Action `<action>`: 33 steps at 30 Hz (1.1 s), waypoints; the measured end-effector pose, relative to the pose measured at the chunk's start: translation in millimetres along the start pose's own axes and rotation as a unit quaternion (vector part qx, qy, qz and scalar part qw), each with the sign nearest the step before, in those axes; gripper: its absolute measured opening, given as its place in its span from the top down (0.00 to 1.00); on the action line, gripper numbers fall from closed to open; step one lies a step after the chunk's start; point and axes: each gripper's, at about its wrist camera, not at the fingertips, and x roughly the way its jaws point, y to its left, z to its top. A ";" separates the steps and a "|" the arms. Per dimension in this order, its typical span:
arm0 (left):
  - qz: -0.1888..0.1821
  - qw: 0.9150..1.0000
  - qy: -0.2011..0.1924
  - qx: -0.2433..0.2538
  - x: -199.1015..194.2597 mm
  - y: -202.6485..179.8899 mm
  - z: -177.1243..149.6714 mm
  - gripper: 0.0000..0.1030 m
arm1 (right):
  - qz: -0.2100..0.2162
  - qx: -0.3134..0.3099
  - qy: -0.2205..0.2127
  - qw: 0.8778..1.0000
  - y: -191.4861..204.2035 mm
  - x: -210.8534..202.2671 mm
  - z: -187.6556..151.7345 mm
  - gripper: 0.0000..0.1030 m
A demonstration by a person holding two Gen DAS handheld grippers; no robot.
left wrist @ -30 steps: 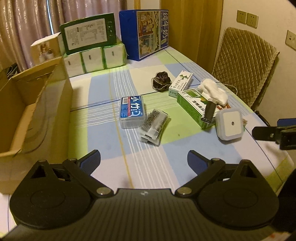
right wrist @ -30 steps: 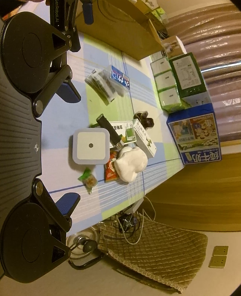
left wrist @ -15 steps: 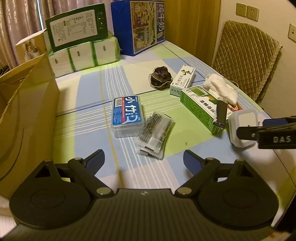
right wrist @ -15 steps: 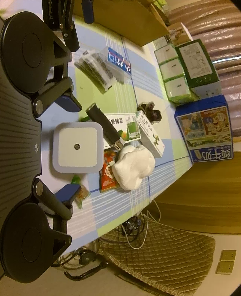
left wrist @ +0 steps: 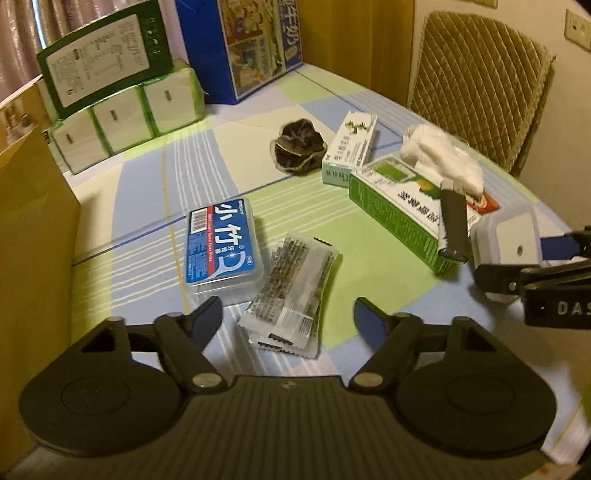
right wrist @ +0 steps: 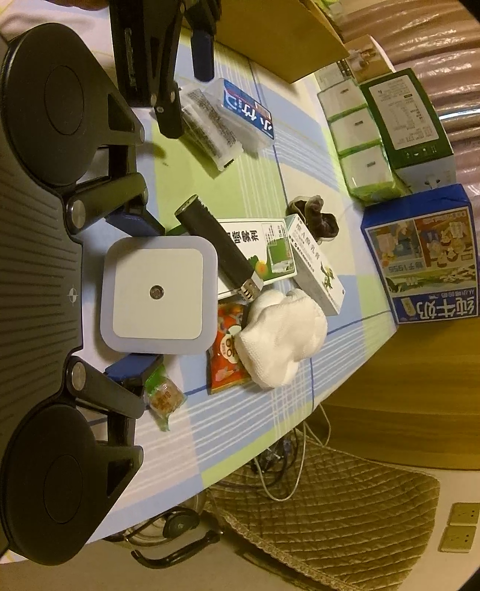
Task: Organize objects
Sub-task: 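Grasp clear snack packet with left tool while right tool grasps white night light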
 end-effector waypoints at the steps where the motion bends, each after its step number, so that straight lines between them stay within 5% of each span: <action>1: -0.001 1.000 0.004 0.000 2.3 -0.2 -0.3 0.38 | 0.000 0.001 0.000 1.000 0.1 0.1 0.1 0.39; 4: 0.002 1.000 0.013 -0.005 5.5 1.5 -3.1 0.60 | 0.001 0.004 0.001 1.000 0.0 0.1 -0.3 0.39; 6: -0.003 1.000 0.016 -0.012 3.9 3.1 -6.8 0.62 | 0.003 0.006 0.003 1.000 0.0 -0.5 -0.1 0.39; 17: 0.015 0.998 0.031 -0.047 -66.5 -8.3 -72.4 0.60 | 0.032 -0.029 0.034 0.998 29.4 -35.5 -29.9 0.39; 20: 0.023 0.999 0.021 -0.035 -76.8 -8.6 -84.8 0.46 | 0.033 -0.039 0.036 0.998 36.4 -40.2 -40.3 0.39; 33: 0.006 1.000 0.020 0.010 -49.7 -4.9 -62.9 0.49 | 0.022 -0.033 0.040 0.998 34.9 -29.8 -42.0 0.33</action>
